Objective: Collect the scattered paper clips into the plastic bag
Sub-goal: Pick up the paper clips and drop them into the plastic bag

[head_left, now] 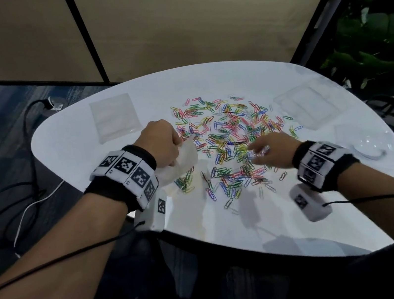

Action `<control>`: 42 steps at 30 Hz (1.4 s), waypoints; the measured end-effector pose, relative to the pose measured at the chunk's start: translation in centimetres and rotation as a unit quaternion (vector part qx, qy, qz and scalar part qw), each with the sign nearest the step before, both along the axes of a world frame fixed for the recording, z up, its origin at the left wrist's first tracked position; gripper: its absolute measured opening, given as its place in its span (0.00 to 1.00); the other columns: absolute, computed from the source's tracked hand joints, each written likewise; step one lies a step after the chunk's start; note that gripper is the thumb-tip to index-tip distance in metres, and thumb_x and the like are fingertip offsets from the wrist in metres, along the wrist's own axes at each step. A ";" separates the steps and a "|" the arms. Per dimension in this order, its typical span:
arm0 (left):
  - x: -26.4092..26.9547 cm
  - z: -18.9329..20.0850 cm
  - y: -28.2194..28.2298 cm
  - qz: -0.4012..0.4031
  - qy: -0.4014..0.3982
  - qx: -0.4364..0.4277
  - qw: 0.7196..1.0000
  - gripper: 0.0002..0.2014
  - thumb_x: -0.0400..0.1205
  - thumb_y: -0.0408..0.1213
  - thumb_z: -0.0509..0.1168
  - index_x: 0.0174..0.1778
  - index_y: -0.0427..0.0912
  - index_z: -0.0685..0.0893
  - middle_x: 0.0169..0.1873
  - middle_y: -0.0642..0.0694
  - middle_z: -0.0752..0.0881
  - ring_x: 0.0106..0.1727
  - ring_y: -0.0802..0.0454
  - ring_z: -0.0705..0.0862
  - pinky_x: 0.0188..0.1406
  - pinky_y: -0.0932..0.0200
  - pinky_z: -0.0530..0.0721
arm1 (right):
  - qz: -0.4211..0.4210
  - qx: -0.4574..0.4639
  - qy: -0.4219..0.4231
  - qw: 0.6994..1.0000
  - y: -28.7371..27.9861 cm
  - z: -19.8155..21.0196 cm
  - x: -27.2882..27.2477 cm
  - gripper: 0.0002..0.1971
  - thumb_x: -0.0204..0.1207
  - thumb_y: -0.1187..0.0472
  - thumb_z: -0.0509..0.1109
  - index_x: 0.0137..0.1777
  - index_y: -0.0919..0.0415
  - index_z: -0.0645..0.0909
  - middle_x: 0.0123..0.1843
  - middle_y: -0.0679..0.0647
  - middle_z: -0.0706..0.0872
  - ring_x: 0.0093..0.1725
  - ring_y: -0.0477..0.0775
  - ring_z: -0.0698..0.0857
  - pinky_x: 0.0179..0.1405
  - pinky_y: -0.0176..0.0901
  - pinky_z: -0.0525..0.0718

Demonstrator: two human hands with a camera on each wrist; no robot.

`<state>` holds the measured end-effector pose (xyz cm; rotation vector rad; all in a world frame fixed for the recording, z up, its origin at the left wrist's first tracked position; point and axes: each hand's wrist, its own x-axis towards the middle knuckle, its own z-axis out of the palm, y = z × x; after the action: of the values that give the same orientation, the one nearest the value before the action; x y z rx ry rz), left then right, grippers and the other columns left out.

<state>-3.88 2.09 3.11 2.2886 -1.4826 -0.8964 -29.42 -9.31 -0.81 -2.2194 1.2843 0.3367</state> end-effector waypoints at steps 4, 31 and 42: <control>-0.8 0.6 0.1 -0.018 -0.011 0.007 1.000 0.14 0.82 0.23 0.60 0.55 0.35 0.90 0.29 0.48 0.85 0.39 0.43 0.93 0.52 0.49 0.92 | -0.034 0.005 0.089 0.995 0.7 -2.5 -6.1 0.51 0.60 0.46 0.85 0.81 0.55 0.65 0.70 0.58 0.80 0.53 0.53 0.84 0.63 0.50 0.83; -0.8 -0.6 -0.5 -0.065 -0.042 0.035 0.996 0.16 0.80 0.23 0.62 0.56 0.40 0.91 0.39 0.45 0.91 0.31 0.55 0.87 0.51 0.51 0.92 | -0.022 -0.101 -0.046 0.994 2.0 -5.1 1.5 0.09 0.75 0.64 0.74 0.53 0.59 0.91 0.49 0.54 0.92 0.48 0.52 0.89 0.56 0.34 0.81; -1.3 -0.6 -0.7 -0.046 -0.008 0.022 0.999 0.17 0.81 0.23 0.59 0.57 0.37 0.90 0.40 0.39 0.93 0.34 0.47 0.93 0.50 0.52 0.92 | -0.356 0.405 -0.464 0.703 2.5 2.8 6.4 0.09 0.77 0.74 0.70 0.55 0.77 0.82 0.50 0.64 0.89 0.49 0.54 0.90 0.49 0.38 0.90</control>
<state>-5.13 1.35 2.56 2.2802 -1.6033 -0.9463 -23.01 -6.79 2.00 -0.7674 0.9706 -0.4286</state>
